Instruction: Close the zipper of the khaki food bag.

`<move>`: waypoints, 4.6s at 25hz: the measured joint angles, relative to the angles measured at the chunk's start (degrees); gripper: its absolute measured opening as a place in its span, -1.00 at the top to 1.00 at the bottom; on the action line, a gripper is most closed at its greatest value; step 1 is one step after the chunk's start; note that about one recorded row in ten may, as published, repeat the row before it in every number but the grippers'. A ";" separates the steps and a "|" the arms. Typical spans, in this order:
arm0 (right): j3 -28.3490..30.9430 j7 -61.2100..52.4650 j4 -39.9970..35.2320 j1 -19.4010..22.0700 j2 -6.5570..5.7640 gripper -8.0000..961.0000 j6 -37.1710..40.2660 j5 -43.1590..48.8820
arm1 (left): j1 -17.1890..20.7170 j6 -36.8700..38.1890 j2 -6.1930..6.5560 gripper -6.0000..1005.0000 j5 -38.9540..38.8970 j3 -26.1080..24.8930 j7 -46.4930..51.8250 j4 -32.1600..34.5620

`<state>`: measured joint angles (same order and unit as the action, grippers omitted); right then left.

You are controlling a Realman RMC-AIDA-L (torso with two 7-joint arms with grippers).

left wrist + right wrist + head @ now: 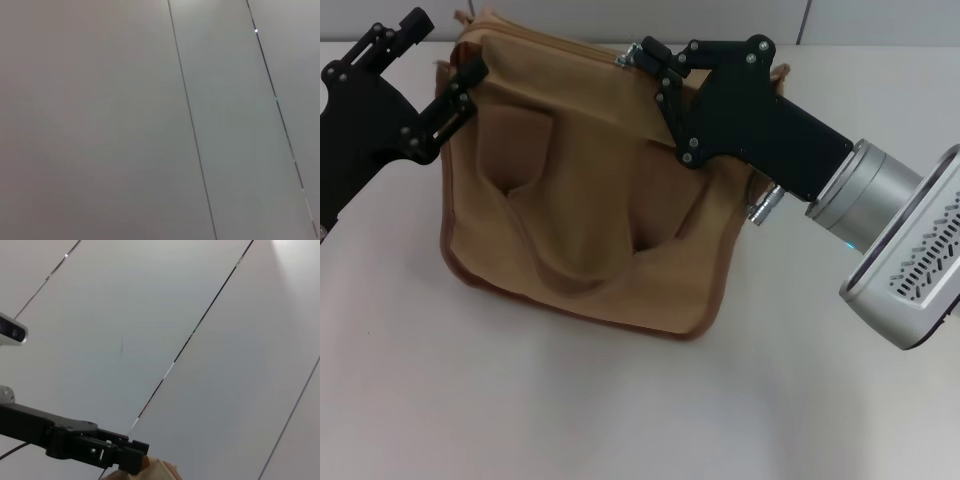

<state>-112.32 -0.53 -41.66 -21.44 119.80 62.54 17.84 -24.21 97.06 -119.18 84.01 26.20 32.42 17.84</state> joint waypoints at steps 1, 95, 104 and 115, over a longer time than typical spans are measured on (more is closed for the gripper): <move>0.00 0.00 0.00 -0.02 0.00 0.97 0.01 0.00 | 0.00 -0.07 0.00 -0.31 -0.38 -0.06 -0.01 0.00; 32.70 -51.35 0.02 3.51 -0.71 0.51 15.53 21.16 | 0.75 0.68 0.00 0.39 -5.18 4.62 -18.21 -6.58; 34.07 -61.69 -5.90 1.06 -1.26 0.52 14.61 39.30 | 0.38 4.74 0.04 0.95 -5.69 4.58 -15.15 -6.68; 36.56 -65.63 -6.74 -2.50 -0.71 0.54 13.99 49.83 | -0.22 4.97 0.00 0.95 -5.77 4.95 -15.09 -6.68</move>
<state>-75.76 -66.16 -48.41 -23.94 119.08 76.53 67.68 -24.43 102.03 -119.18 78.24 31.15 17.34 11.16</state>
